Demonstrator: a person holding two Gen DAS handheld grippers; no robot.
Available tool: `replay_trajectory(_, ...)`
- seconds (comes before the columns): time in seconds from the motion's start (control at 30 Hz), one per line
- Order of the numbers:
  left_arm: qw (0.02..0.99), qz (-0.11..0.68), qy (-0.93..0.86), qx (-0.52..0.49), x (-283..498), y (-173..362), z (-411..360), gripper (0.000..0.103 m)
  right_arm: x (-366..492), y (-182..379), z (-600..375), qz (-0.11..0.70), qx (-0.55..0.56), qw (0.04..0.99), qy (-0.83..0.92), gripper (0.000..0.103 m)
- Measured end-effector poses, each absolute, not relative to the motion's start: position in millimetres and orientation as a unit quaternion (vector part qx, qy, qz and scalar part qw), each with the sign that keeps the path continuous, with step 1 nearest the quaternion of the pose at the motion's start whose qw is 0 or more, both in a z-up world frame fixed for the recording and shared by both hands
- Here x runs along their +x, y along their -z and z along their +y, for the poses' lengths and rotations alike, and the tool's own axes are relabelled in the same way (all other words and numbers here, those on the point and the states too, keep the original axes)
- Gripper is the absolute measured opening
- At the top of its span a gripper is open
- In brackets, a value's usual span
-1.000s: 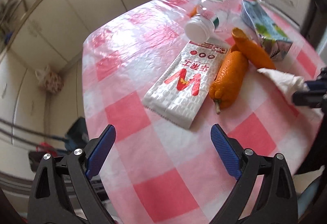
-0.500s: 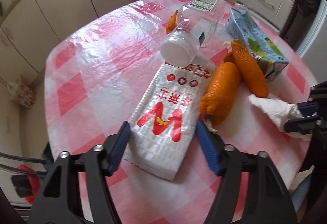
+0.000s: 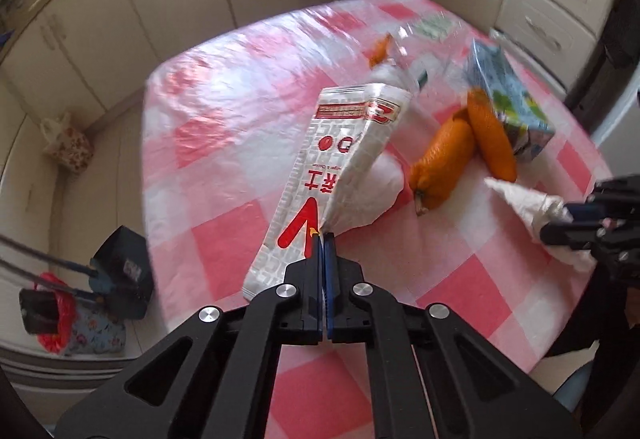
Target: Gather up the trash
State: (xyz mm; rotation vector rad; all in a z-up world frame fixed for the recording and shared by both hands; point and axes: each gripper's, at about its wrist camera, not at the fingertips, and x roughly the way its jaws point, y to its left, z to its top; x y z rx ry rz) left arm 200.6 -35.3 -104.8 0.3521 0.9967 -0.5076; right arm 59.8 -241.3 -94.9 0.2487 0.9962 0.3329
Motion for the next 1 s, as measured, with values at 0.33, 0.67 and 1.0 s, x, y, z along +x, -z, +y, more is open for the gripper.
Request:
replay_trajectory(0.33,0.894,0.396,0.208,-0.023,153,37,27,0.001,44,61,-234,0.398,0.114,0.89,-0.191,0.019)
replay_trajectory(0.67,0.899,0.386,0.195,-0.065,129,36,45,0.001,39,41,-221,0.348,0.099,0.914,-0.185,0.019)
replay_trajectory(1.0,0.9,0.385,0.195,-0.059,127,37,42,0.001,37,42,-219,0.351,0.095,0.916,-0.171,0.02)
